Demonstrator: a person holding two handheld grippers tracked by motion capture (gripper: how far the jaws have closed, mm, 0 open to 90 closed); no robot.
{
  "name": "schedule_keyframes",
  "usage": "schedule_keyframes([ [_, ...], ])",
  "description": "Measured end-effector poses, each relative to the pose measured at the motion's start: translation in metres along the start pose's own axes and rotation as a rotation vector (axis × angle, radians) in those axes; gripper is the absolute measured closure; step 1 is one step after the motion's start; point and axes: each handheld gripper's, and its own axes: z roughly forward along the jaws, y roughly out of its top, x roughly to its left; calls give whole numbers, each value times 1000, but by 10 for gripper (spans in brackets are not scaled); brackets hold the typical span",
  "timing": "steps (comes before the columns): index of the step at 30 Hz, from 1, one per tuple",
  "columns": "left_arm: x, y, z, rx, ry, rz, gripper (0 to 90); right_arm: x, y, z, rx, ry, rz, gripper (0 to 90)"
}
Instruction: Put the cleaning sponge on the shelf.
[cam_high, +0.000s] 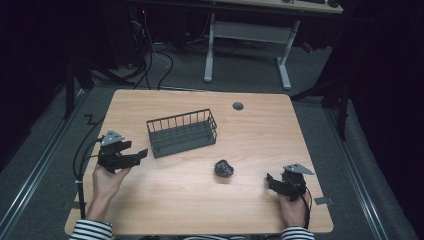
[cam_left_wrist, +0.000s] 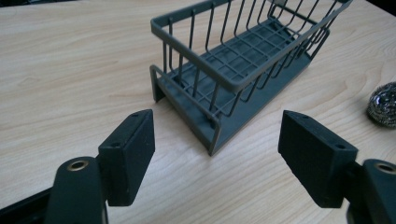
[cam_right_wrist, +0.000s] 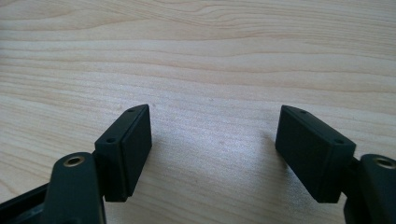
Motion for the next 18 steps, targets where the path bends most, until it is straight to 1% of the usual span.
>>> schedule_keyframes([
  [1, -1, 4, 1, -6, -5, 1, 278, 0, 0, 0, 0, 1, 0, 272],
  [2, -1, 4, 1, -6, -5, 1, 277, 0, 0, 0, 0, 1, 0, 272],
  [5, -3, 11, 3, -14, -12, 2, 276, 0, 0, 0, 0, 1, 0, 272],
  [7, -4, 17, 6, -8, -11, 5, 275, 0, 0, 0, 0, 1, -1, 272],
  [11, -5, 21, 9, -15, -16, 5, 281, 0, 0, 0, 0, 2, -2, 272],
  [13, -4, 24, 13, 3, -4, 11, 282, 0, 0, 0, -1, 4, -6, 272],
  [15, -4, 25, 14, 1, -3, 9, 285, 0, 0, 0, -1, 5, -7, 271],
  [18, -3, 33, 17, 0, 14, 13, 289, 0, 0, 0, 0, 6, -6, 272],
])
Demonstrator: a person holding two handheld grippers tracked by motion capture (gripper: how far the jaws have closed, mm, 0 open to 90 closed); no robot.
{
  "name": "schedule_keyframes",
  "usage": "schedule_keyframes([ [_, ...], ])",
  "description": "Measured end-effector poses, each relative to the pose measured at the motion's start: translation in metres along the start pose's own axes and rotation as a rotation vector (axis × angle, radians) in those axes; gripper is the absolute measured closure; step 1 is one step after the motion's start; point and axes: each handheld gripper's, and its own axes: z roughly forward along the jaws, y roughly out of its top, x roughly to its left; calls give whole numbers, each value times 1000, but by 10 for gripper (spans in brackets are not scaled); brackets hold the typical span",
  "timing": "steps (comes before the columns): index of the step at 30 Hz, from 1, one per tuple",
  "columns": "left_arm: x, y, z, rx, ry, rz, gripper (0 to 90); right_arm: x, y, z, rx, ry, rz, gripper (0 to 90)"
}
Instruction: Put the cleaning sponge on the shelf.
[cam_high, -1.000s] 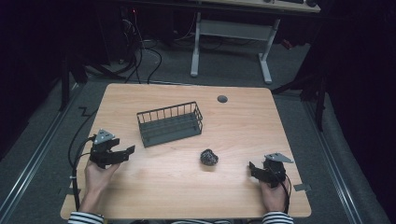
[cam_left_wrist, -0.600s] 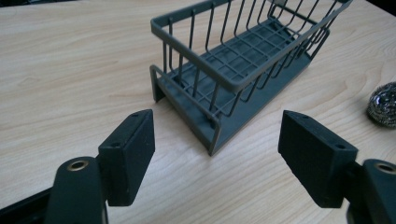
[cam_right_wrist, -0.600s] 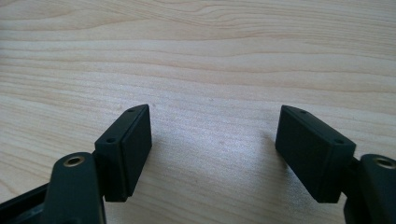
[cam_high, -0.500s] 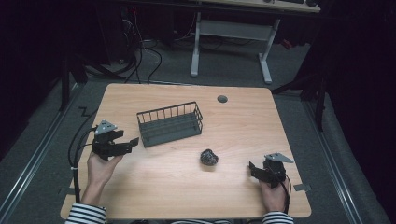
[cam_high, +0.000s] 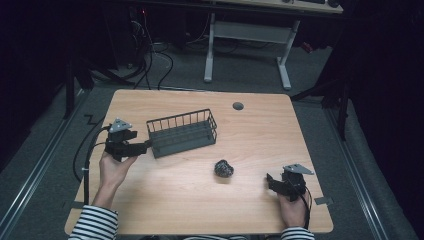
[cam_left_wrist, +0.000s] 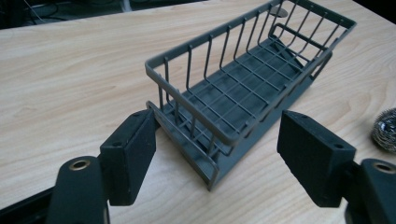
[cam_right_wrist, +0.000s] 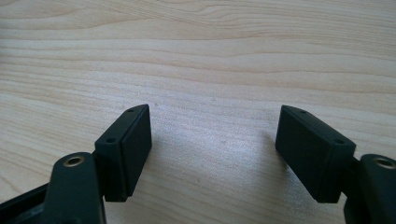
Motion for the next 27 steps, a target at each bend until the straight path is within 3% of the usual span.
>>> schedule_keyframes([
  [3, -1, 3, 4, 18, 19, 15, 298, 0, 0, 0, 0, 1, -1, 272],
  [10, 0, 12, 17, 16, 28, -12, 315, 0, 0, 0, 1, 4, -6, 272],
  [23, 4, 11, 41, 65, 51, -32, 341, 1, 0, 0, 0, 15, -13, 274],
  [27, 5, 11, 44, 69, 49, -35, 392, 1, 0, 0, 0, 16, -14, 274],
])
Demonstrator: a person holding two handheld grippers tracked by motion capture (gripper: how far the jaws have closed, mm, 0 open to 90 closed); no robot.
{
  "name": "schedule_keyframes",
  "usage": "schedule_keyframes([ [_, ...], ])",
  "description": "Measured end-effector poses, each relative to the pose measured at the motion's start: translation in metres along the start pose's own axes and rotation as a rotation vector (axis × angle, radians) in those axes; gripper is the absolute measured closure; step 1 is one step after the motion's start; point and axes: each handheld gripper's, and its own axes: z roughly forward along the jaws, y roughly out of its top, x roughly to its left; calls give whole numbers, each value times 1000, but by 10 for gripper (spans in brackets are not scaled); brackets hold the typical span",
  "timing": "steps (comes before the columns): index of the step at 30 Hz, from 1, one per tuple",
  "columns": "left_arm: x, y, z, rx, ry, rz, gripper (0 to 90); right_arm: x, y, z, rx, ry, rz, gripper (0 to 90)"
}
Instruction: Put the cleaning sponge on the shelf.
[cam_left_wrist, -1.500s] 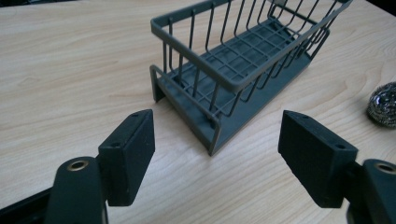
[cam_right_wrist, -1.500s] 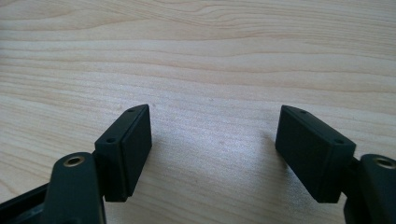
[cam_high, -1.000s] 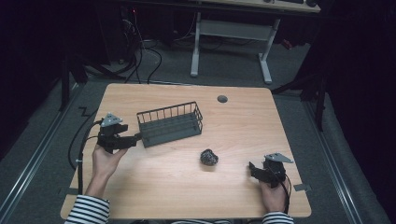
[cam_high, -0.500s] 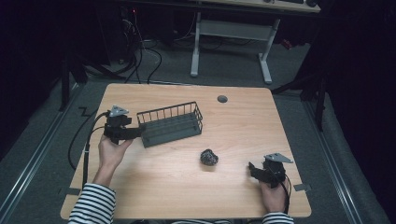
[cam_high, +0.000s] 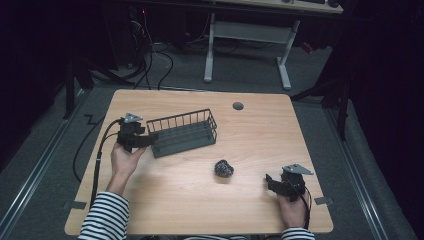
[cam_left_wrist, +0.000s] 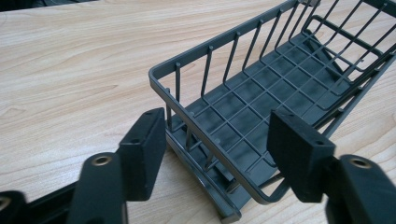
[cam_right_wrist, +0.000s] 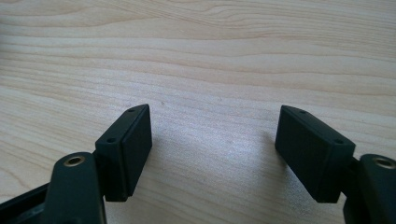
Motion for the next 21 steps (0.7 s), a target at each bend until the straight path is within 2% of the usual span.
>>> schedule_keyframes([
  [8, 1, -2, 3, 18, 0, -3, 523, 0, 0, 0, 0, 0, 1, 274],
  [14, 1, -4, 2, 12, -7, -11, 548, 0, 0, 0, 0, 1, 0, 274],
  [21, -4, -5, 0, 13, -15, 8, 577, 0, 0, 0, 0, 1, 0, 273],
])
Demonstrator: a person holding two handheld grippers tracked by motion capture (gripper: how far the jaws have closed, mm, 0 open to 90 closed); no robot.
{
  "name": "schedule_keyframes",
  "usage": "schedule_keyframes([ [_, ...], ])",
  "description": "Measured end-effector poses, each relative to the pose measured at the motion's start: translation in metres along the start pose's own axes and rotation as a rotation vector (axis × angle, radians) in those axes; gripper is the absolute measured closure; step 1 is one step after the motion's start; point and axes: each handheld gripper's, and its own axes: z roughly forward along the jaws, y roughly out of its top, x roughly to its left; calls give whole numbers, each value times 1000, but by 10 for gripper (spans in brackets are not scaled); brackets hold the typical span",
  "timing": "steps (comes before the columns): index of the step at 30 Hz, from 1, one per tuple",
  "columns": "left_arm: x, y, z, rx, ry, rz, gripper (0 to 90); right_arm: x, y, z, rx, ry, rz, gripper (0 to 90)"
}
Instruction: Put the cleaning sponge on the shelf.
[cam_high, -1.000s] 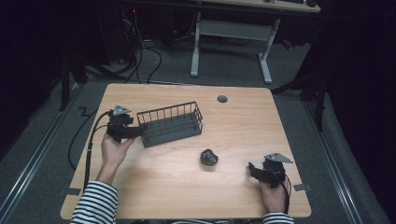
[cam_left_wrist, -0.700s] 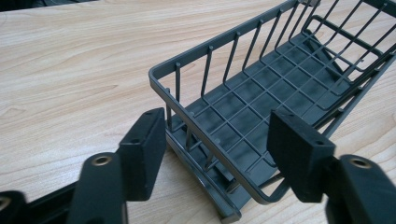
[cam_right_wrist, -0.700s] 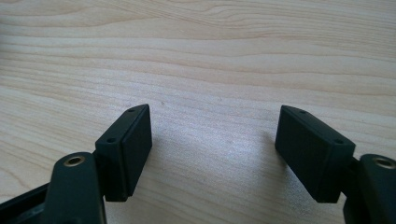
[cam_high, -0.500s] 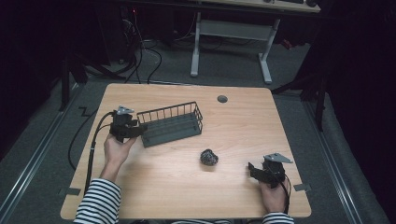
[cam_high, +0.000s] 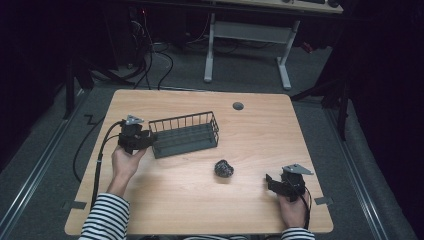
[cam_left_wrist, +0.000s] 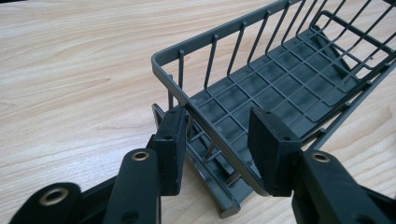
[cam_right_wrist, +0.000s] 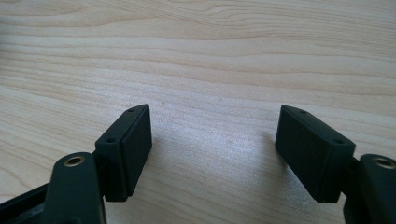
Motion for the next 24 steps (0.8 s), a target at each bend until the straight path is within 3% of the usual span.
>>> schedule_keyframes([
  [7, -11, -1, 0, -4, -21, 18, 584, 0, 0, 0, 3, -1, 0, 273],
  [24, -33, -7, 1, -29, -60, 18, 582, 0, 0, 0, 3, -1, 0, 273],
])
